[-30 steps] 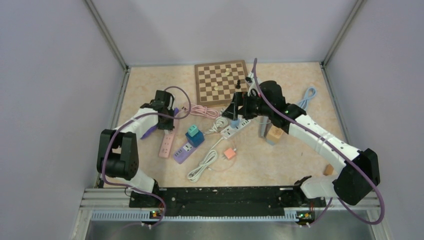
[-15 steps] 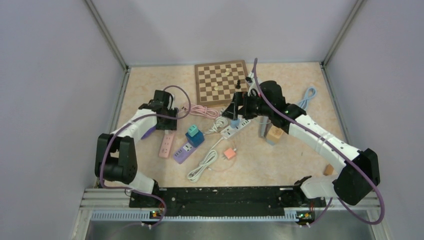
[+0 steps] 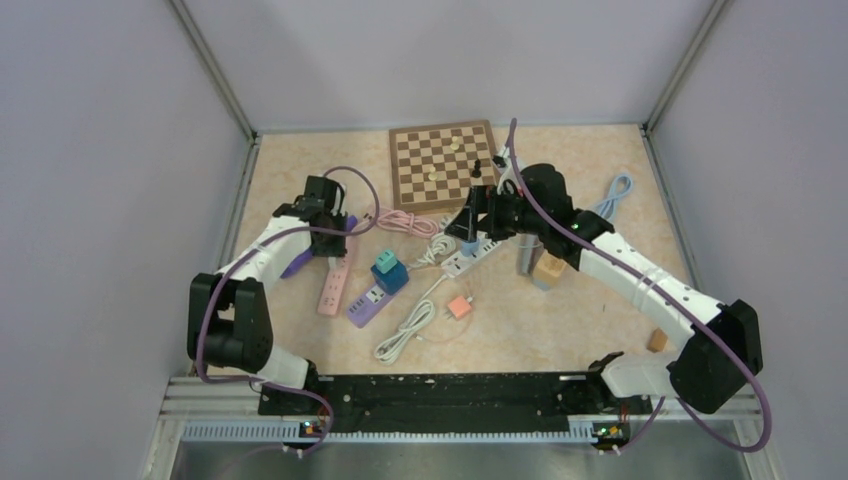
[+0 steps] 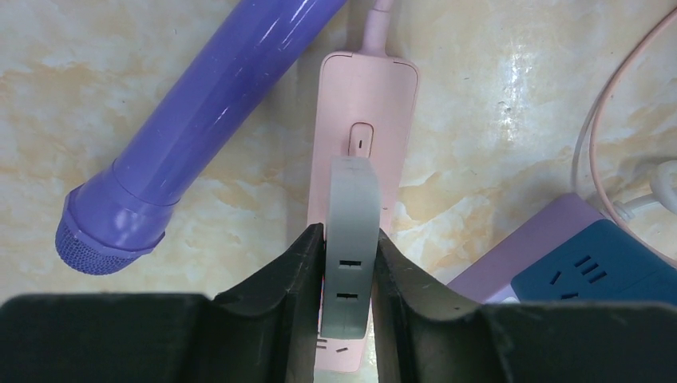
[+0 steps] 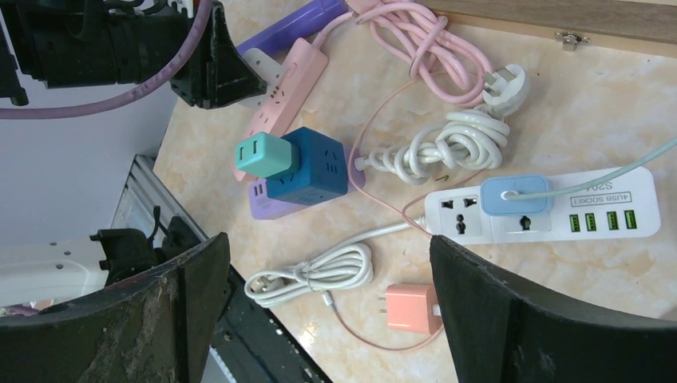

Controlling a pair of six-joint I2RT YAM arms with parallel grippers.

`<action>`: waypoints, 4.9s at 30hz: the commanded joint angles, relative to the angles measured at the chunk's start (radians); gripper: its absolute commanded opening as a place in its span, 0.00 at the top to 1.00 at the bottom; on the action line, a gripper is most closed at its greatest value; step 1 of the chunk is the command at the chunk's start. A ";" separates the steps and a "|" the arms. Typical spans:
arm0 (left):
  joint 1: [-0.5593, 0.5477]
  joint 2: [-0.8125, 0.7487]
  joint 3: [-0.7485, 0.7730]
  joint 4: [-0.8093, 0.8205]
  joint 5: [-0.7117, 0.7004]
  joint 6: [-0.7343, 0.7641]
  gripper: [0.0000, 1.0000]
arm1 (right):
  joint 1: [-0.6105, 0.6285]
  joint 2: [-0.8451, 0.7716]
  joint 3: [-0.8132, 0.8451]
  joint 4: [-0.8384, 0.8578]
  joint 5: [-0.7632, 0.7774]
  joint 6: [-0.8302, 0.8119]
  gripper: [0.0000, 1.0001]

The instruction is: Insert the plug

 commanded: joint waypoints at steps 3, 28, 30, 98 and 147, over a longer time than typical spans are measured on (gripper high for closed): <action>-0.002 -0.013 -0.004 -0.022 -0.016 0.019 0.73 | -0.015 -0.048 -0.004 0.032 0.008 0.010 0.08; -0.019 0.027 -0.049 -0.004 -0.014 0.155 1.00 | -0.015 -0.088 -0.014 0.030 0.016 0.025 0.08; -0.019 0.046 -0.043 -0.009 -0.007 0.157 1.00 | -0.015 -0.091 -0.014 0.030 0.020 0.024 0.08; -0.007 -0.006 0.045 -0.093 -0.046 -0.050 0.34 | -0.016 -0.060 0.031 0.016 0.074 0.011 0.08; 0.022 -0.065 0.246 -0.179 0.037 0.026 0.01 | -0.016 -0.080 0.066 -0.121 0.199 0.022 0.05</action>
